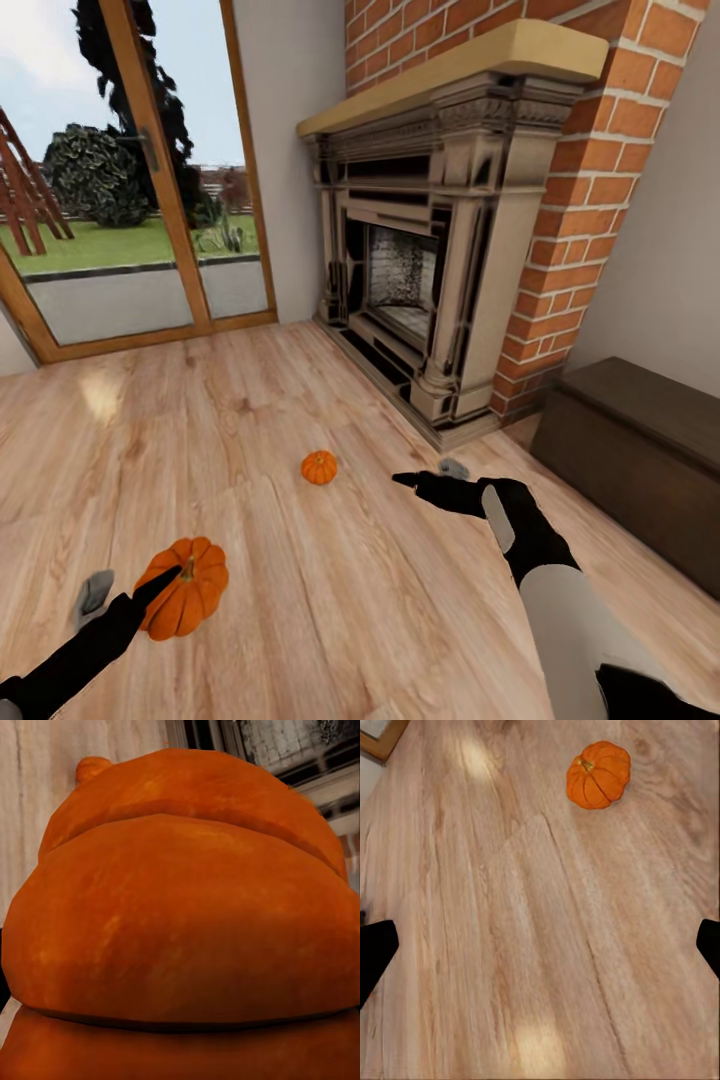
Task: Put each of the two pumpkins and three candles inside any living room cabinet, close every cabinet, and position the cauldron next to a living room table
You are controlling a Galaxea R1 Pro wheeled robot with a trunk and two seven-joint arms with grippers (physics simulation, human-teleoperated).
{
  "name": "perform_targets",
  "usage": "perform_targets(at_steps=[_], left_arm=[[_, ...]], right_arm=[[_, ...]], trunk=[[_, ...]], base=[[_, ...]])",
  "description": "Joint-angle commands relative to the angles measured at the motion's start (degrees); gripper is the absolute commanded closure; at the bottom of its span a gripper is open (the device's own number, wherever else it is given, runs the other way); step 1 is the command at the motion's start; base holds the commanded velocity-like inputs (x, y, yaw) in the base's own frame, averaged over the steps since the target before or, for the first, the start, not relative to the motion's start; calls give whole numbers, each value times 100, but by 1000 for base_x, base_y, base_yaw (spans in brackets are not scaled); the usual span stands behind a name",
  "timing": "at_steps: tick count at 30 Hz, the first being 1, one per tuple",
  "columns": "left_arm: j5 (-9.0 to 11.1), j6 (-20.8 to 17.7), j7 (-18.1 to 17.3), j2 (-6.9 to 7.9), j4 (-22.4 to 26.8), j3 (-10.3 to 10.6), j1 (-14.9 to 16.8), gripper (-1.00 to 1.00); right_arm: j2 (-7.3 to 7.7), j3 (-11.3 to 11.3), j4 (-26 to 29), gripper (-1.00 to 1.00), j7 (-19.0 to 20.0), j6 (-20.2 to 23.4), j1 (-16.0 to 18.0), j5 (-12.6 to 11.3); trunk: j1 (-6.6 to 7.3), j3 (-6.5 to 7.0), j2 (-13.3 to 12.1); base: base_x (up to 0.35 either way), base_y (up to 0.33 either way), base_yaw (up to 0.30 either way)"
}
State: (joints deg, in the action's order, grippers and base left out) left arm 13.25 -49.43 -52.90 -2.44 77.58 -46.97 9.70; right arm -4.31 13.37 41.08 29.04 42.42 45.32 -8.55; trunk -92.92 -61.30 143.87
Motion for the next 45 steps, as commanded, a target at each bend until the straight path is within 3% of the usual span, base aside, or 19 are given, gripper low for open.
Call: perform_targets(at_steps=[1, 6, 22, 28, 31, 35, 39, 41, 43, 45], left_arm=[[48, -50, -26, -3, 2, -13, 6, 100], [49, -53, -38, 0, -4, -21, 6, 100], [54, -54, -30, 5, -72, -12, 6, 100], [150, -68, -40, 89, -269, -173, 8, 100], [249, -68, -41, 189, -500, -219, 17, 100], [552, -58, -18, 346, -768, -245, 22, 100], [661, -51, -44, 374, -839, -250, 24, 100], [718, -53, -128, 355, -749, -240, 24, 100], [806, -181, -461, 284, -121, -229, -30, 100], [818, -489, -674, 106, 573, -205, -186, 100]], right_arm=[[-26, 34, -112, -100, -117, -70, 47, -16], [-83, 34, -565, -100, -491, -444, 184, -161], [-91, 15, -610, -100, -507, -491, 204, -244], [-40, -13, -639, -100, 845, -306, 200, -182], [-37, -17, -640, -100, 1015, -280, 199, -169], [-26, -30, -557, -100, 1156, -251, 191, -171], [-26, -40, -518, -100, 1186, -252, 188, -162], [-22, -41, -510, -100, 1193, -248, 191, -159], [-21, -40, -501, -100, 1196, -245, 194, -157], [-44, -51, -498, -100, 1180, -249, 195, -152]], trunk=[[-2, -5, 2], [-2, -5, 2], [-2, -5, 2], [-2, -5, 2], [-2, -5, 2], [-2, -5, 2], [-2, -5, 2], [-2, -5, 2], [-2, -5, 2], [-2, -5, 2]], base=[[314, 176, 0], [312, 182, 0], [325, 81, 0], [343, 2, 0], [344, 0, 0], [344, 0, 0], [344, -17, 0], [345, -72, 0], [345, -93, 0], [345, -96, 0]])
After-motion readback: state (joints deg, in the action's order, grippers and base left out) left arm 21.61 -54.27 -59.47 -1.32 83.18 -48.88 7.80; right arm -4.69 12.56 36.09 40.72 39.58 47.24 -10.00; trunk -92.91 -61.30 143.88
